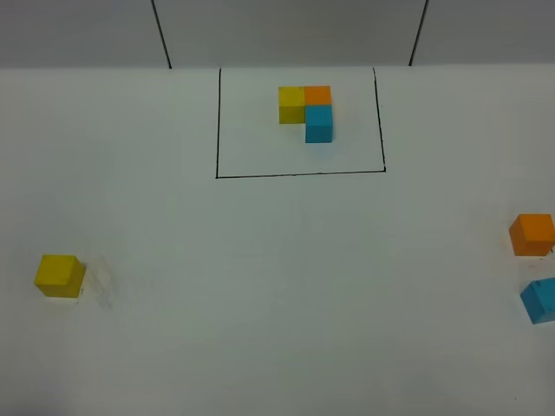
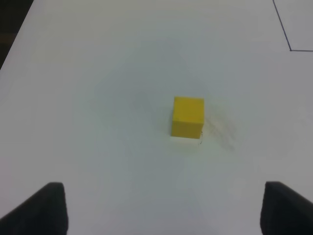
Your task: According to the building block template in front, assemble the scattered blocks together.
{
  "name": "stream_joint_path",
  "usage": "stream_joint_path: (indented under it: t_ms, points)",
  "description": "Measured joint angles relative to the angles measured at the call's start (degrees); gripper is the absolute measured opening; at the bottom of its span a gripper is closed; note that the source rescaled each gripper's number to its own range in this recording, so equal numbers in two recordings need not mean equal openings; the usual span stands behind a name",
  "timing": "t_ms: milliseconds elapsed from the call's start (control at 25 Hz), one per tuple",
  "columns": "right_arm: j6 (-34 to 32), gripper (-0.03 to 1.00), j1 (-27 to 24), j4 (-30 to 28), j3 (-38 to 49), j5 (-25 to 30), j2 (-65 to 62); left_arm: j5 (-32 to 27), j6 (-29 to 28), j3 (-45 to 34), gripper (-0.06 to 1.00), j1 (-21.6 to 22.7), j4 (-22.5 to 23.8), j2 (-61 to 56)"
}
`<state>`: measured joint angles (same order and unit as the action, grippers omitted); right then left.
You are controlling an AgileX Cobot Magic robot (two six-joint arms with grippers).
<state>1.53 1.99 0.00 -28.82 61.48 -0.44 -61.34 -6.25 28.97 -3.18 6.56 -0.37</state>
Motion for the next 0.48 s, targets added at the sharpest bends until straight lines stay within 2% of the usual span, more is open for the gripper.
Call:
stream_joint_path:
  t_ms: [480]
  points:
    - [0.0, 0.0, 0.0, 0.0, 0.0, 0.0, 0.0, 0.0, 0.0, 0.0, 0.68, 0.0, 0.0, 0.0]
